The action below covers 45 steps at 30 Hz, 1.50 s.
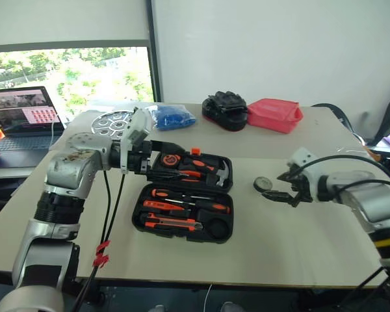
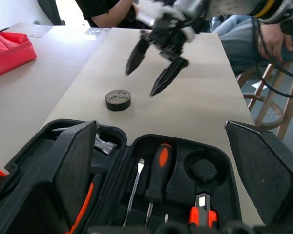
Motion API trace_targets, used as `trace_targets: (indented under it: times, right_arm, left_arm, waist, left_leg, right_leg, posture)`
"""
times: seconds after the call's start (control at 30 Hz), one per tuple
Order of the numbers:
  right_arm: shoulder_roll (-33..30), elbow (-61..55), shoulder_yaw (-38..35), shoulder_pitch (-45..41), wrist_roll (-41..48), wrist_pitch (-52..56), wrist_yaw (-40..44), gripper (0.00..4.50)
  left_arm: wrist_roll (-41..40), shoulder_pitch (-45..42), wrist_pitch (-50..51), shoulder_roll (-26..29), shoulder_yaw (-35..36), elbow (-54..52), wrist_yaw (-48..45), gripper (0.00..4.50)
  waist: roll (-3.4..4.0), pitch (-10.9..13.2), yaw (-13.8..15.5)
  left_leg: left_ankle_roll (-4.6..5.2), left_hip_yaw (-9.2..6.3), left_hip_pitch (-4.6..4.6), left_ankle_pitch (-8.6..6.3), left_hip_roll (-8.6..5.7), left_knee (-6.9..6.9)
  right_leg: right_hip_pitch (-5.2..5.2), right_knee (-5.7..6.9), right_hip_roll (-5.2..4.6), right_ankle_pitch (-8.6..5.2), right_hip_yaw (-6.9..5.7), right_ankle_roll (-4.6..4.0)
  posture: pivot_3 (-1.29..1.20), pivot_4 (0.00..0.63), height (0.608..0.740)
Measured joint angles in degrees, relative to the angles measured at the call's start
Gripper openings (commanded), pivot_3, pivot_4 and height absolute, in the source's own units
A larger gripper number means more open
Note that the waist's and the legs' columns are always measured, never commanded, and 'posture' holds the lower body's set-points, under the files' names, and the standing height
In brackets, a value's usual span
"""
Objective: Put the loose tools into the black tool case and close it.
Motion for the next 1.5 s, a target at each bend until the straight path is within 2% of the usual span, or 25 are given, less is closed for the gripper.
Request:
trace_targets:
  times: [0.1, 0.2, 0.33, 0.37, 0.4, 0.43, 0.57, 0.73, 0.83, 0.97, 1.03, 1.2, 1.33, 1.5]
  right_arm:
    - [3.11, 7.27, 1.95, -3.03, -3.39, -4.41, 1.76, 4.50]
    - [6.09, 16.47, 2.98, -6.52, -7.30, -8.66, 2.45, 3.76]
    - [7.83, 24.19, 3.07, -8.78, -11.16, -12.46, 2.59, 2.38]
    - [8.11, 25.03, 3.07, -8.99, -11.65, -12.88, 2.65, 2.00]
    - [8.44, 25.99, 3.06, -9.09, -12.25, -13.50, 2.80, 1.81]
    - [8.75, 26.64, 2.93, -9.31, -12.56, -14.00, 3.17, 1.34]
    - [9.46, 27.69, 2.23, -9.72, -13.61, -15.75, 4.19, 0.02]
    - [8.97, 26.41, 1.65, -8.94, -14.48, -16.38, 5.07, 0.02]
    - [6.21, 19.14, 0.76, -5.62, -13.71, -15.21, 8.22, 0.02]
    - [1.25, -1.45, -2.01, 0.35, -8.90, -9.05, 14.18, 0.02]
    - [0.16, -15.52, -3.01, 3.02, -3.97, -2.24, 16.54, 0.02]
    - [1.69, -35.02, -0.91, 4.08, 1.87, 8.94, 16.43, 0.02]
    - [4.74, -40.50, 4.76, 4.00, 2.97, 13.03, 14.73, 0.02]
    - [5.25, -40.92, 8.23, 4.04, 2.07, 13.73, 12.82, 0.02]
  left_arm:
    - [0.48, 0.08, -1.14, 0.13, 0.00, -0.09, 0.53, 4.48]
    - [0.95, 0.13, -1.29, 0.13, -0.02, -0.25, 1.05, 4.50]
    - [0.94, 0.13, -1.28, 0.11, -0.03, -1.01, 1.29, 4.50]
    - [0.94, 0.13, -1.28, 0.10, -0.03, -1.24, 1.40, 4.50]
    - [0.94, 0.13, -1.28, 0.10, -0.03, -1.60, 1.46, 4.50]
    - [0.94, 0.14, -1.28, 0.10, -0.03, -1.87, 1.46, 4.50]
    - [0.94, 0.28, -1.29, 0.12, -0.05, -2.23, 1.40, 4.50]
    - [0.97, 0.48, -1.68, 0.10, -0.17, -2.16, 0.96, 4.50]
    - [0.97, 0.62, -1.78, 0.11, -0.37, -2.11, 0.54, 4.50]
    - [1.28, 1.32, -2.41, 0.62, -2.15, -2.13, -1.08, 4.50]
    - [2.34, 2.64, -4.42, 1.83, -3.81, -2.45, -3.03, 4.50]
    - [3.51, 4.20, -6.75, 3.51, -5.31, -2.63, -5.62, 4.50]
    - [3.33, 4.45, -6.69, 4.17, -5.31, -4.37, -6.14, 4.50]
    - [3.22, 4.99, -5.86, 4.44, -5.30, -5.68, -6.31, 4.50]
  waist:
    - [0.00, 0.00, 0.31]
    - [0.01, 0.00, 0.31]
    - [0.01, 0.00, 0.23]
    - [0.01, 0.00, 0.16]
    - [0.01, 0.00, 0.09]
    - [0.01, 0.00, -0.03]
    - [0.01, 0.00, -0.36]
    - [0.02, 0.01, -0.47]
    - [0.09, 0.05, -0.28]
    - [0.12, 0.07, -0.31]
    - [0.13, 0.06, -0.73]
    - [0.14, 0.07, -0.44]
    - [0.14, 0.08, -0.10]
    - [0.14, 0.08, 0.45]
  left_leg:
    - [0.00, -0.01, 0.00, 0.00, 0.01, 0.01]
    - [-0.01, -0.01, 0.02, 0.01, 0.00, 0.00]
    - [-0.01, -0.03, 0.05, 0.01, 0.01, 0.00]
    - [-0.01, -0.04, 0.05, 0.01, 0.01, 0.00]
    - [-0.01, -0.08, 0.05, 0.01, 0.02, -0.01]
    - [-0.01, -0.10, 0.06, 0.01, 0.01, -0.01]
    - [-0.03, -0.32, 0.09, 0.01, 0.01, 0.00]
    - [-0.03, -0.40, 0.16, 0.01, 0.01, -0.01]
    - [-0.02, -0.42, 0.11, 0.01, 0.00, -0.02]
    - [-0.02, -0.45, 0.10, 0.00, 0.02, -0.04]
    - [-0.01, -0.48, 0.15, 0.00, 0.08, -0.04]
    - [-0.02, -0.51, 0.17, 0.01, 0.07, 0.05]
    - [-0.02, -0.51, 0.18, 0.01, 0.04, 0.08]
    - [-0.02, -0.50, 0.15, 0.00, 0.03, 0.07]
  right_leg:
    - [0.00, 0.02, 0.01, 0.00, -0.02, 0.00]
    - [0.00, 0.07, 0.00, 0.00, -0.02, -0.01]
    - [0.00, 0.12, 0.02, 0.01, -0.02, -0.01]
    - [0.00, 0.12, 0.01, 0.01, -0.02, -0.01]
    - [0.00, 0.14, 0.02, 0.01, -0.02, -0.02]
    - [0.00, 0.15, 0.01, 0.01, -0.02, -0.02]
    - [0.01, 0.18, 0.01, 0.01, -0.01, -0.02]
    - [0.07, 0.19, 0.02, 0.01, -0.01, -0.02]
    - [0.05, 0.19, 0.00, 0.01, -0.02, -0.02]
    - [0.02, 0.18, 0.03, 0.01, -0.02, -0.02]
    - [0.03, 0.21, 0.10, 0.02, -0.01, -0.05]
    - [0.09, 0.25, 0.09, 0.03, -0.05, -0.07]
    - [0.12, 0.22, 0.06, 0.03, -0.06, -0.05]
    - [0.11, 0.19, 0.05, 0.03, -0.08, -0.05]
  posture:
    - [0.00, 0.150, 0.740]
    - [0.00, 0.150, 0.740]
    - [0.00, 0.150, 0.740]
    - [0.00, 0.150, 0.740]
    - [0.00, 0.150, 0.740]
    - [0.00, 0.150, 0.740]
    - [0.00, 0.150, 0.740]
    - [0.00, 0.150, 0.740]
    - [0.00, 0.150, 0.740]
    - [0.00, 0.150, 0.740]
    - [0.00, 0.150, 0.740]
    - [0.00, 0.150, 0.740]
    - [0.00, 0.150, 0.740]
    - [0.00, 0.150, 0.740]
